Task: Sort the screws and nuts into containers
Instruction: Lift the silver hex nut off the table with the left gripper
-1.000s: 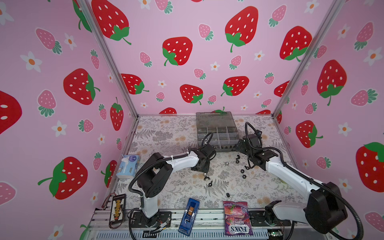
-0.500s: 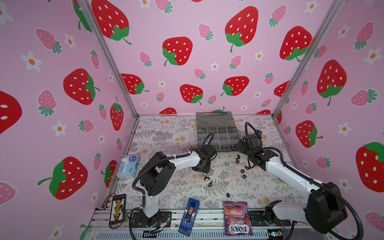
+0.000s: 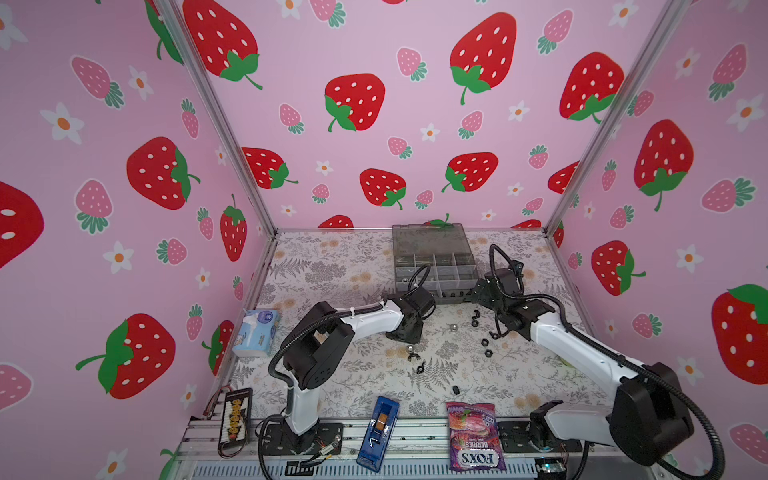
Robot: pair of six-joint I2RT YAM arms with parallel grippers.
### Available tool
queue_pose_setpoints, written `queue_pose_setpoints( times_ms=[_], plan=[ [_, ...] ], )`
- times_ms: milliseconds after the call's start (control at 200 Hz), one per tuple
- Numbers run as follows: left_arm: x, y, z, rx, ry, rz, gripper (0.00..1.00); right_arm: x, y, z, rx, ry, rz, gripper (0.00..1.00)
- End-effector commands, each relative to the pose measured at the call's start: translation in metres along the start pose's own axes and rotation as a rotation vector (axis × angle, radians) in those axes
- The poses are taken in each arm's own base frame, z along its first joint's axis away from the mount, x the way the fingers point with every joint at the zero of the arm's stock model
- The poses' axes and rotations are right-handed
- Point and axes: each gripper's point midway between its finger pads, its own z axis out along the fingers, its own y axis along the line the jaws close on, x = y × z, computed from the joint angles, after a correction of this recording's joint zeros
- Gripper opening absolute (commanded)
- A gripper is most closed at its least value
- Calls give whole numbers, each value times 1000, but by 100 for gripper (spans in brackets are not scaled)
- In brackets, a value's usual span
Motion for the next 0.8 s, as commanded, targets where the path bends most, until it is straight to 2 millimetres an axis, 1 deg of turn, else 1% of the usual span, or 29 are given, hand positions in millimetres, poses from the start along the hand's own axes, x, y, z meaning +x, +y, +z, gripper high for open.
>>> queue_pose_setpoints(
  times_ms=[0, 325, 500, 620, 740, 795],
  plan=[
    [3, 2, 9, -33, 30, 37, 37, 2, -9, 1, 35, 1, 17, 100],
    [3, -7, 8, -4, 34, 63, 37, 2, -10, 1, 35, 3, 21, 100],
    [10, -9, 7, 2, 47, 75, 37, 2, -10, 1, 36, 1, 19, 100],
    [14, -5, 8, -13, 55, 80, 37, 4, -11, 1, 36, 5, 23, 100],
    [19, 4, 11, -57, 70, 78, 32, 5, -11, 2, 36, 9, 22, 100],
    [20, 6, 12, -70, 76, 78, 31, 5, -12, 2, 37, 8, 22, 100]
  ],
)
